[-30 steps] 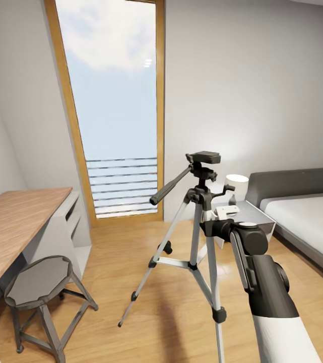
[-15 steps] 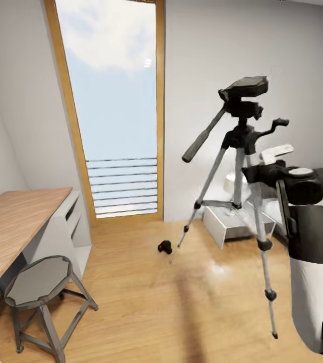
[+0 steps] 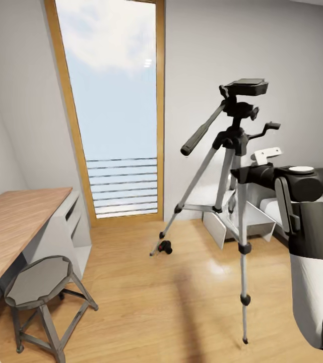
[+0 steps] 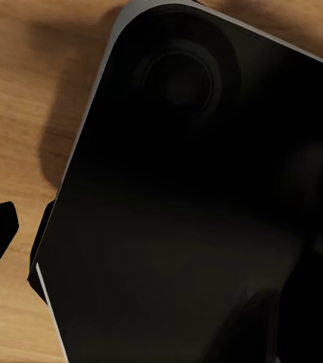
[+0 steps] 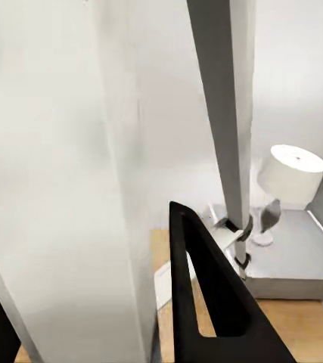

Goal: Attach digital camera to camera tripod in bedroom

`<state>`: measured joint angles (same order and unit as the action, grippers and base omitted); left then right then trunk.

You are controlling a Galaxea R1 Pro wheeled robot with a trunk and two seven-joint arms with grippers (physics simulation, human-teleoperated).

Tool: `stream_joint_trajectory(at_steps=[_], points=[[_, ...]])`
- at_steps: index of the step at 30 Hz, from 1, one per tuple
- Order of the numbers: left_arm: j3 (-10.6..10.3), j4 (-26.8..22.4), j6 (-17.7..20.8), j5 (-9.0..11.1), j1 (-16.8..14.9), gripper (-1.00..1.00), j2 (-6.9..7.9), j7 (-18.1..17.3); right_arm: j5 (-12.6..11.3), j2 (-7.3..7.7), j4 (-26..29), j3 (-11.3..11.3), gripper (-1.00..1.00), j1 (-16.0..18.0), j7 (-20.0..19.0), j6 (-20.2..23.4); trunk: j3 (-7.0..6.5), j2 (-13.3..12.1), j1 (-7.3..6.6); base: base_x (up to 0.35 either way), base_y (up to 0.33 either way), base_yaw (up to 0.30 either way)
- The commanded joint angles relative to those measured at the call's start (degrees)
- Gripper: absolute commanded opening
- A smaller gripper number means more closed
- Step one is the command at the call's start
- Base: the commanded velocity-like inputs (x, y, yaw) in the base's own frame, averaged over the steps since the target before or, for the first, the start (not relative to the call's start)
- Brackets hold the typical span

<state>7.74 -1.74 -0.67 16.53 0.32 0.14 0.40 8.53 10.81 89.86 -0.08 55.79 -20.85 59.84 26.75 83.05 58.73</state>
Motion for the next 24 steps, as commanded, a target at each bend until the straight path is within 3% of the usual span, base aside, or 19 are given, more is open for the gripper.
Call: stream_joint_trajectory(at_steps=[1, 19, 24], points=[[0.4, -0.1, 0.0, 0.0, 0.0, 1.0, -0.01, 0.0, 2.9, 0.01, 0.1, -0.1, -1.0, 0.1, -0.5, 0.2, 0.05, 0.0, 0.0, 0.0, 0.0, 0.0], [0.5, -0.1, -0.1, 0.0, 0.0, 1.0, -0.14, 0.0, 2.9, 0.15, 0.0, 0.1, -1.0, 0.1, -0.5, 0.2, 0.05, 0.0, 0.0, 0.0, -0.003, 0.0], [0.5, -0.1, -0.1, -0.1, 0.0, 1.0, -0.2, 0.0, 2.9, 0.17, 0.0, 0.3, -1.0, 0.1, -0.5, 0.2, 0.05, 0.0, 0.0, 0.0, -0.163, 0.0]])
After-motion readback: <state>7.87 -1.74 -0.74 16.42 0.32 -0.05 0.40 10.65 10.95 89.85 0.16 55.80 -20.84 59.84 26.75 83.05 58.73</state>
